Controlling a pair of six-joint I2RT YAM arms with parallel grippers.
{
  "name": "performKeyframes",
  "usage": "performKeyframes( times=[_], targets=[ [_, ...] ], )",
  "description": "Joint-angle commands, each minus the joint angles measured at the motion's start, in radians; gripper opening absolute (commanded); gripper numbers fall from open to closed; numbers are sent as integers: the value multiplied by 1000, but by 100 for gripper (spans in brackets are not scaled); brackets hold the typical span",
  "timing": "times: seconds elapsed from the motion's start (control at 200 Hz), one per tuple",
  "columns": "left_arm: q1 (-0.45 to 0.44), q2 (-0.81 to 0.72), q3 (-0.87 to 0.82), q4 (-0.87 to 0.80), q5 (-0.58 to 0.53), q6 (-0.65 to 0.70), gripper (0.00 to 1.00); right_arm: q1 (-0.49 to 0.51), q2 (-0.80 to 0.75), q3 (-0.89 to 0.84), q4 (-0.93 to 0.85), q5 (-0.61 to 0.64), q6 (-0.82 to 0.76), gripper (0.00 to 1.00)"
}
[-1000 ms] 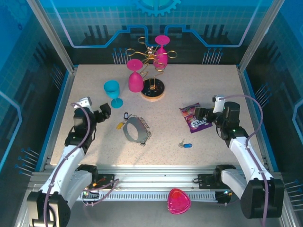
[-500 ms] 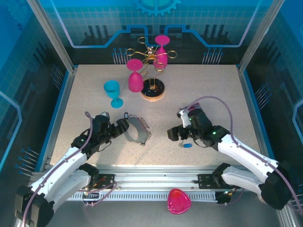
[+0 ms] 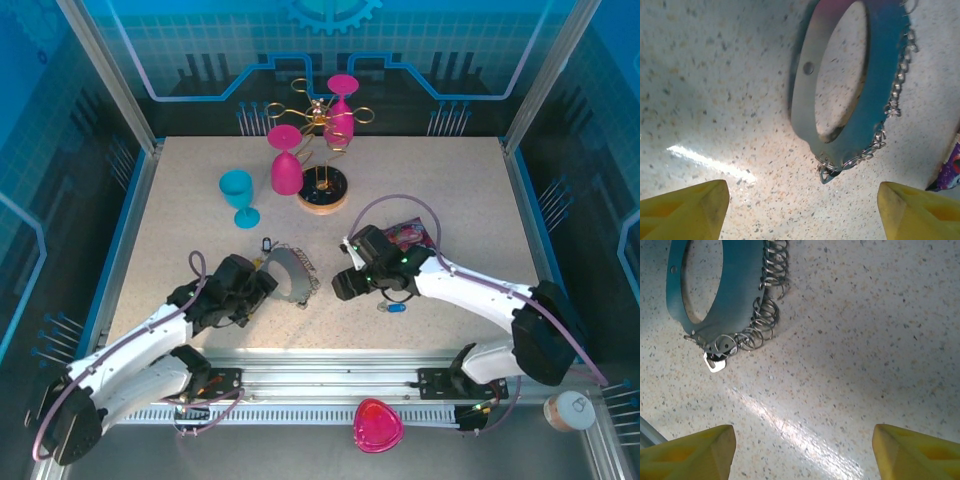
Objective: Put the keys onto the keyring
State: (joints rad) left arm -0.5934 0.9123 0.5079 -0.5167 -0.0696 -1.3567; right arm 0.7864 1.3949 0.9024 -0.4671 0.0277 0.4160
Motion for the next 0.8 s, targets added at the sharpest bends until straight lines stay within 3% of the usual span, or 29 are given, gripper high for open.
performKeyframes(
  times=[0.0,0.32,0.585,0.795],
  targets=[
    [-46,74,47,21,23,-150,75,6,19,42,-47,22,35,72],
    [-109,293,136,107,48,-375,55,-3,-11,15,-58,79,72,68],
    [-117,422,150,193,104,-416,49,-6,-39,-12,-61,92,88,68],
    [-118,466,147,209,104,-442,38,-9,-49,-17,-64,91,90,68]
  ],
)
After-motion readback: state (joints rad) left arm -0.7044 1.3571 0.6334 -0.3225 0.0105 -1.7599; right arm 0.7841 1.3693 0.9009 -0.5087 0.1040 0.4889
